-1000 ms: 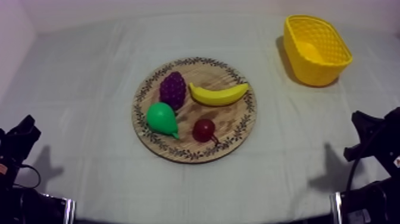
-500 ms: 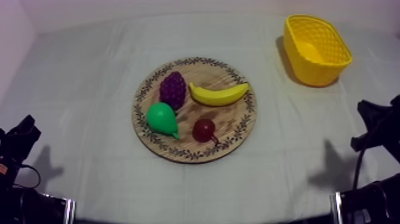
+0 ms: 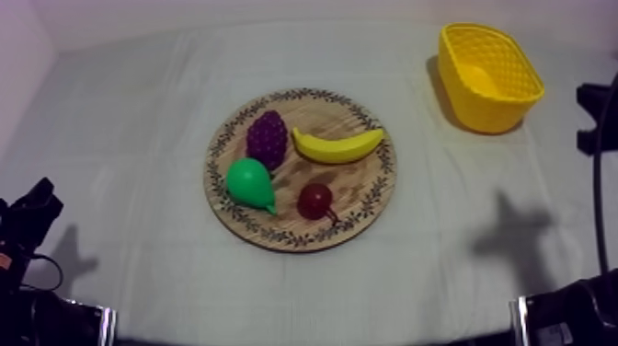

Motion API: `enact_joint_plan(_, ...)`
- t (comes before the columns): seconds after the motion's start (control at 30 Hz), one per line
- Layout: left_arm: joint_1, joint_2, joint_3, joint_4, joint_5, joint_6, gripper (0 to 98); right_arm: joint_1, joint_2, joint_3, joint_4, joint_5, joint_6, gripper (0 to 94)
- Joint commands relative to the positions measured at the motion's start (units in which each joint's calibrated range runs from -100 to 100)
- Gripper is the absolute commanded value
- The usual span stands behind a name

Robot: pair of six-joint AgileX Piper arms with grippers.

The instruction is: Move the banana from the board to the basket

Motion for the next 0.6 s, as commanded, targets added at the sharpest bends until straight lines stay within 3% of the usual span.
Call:
enact_joint_plan(0.0,0.02,-0.05,-0.01,0.03,0.00,0.02,0.1,-0.21,5.79,-9.14,0.14,2.68,0.16,0.7)
enact_joint_plan(0.57,0.02,-0.05,-0.01,0.03,0.00,0.02,0.1,-5.58,27.39,-29.34,-0.16,13.75,6.59,0.6)
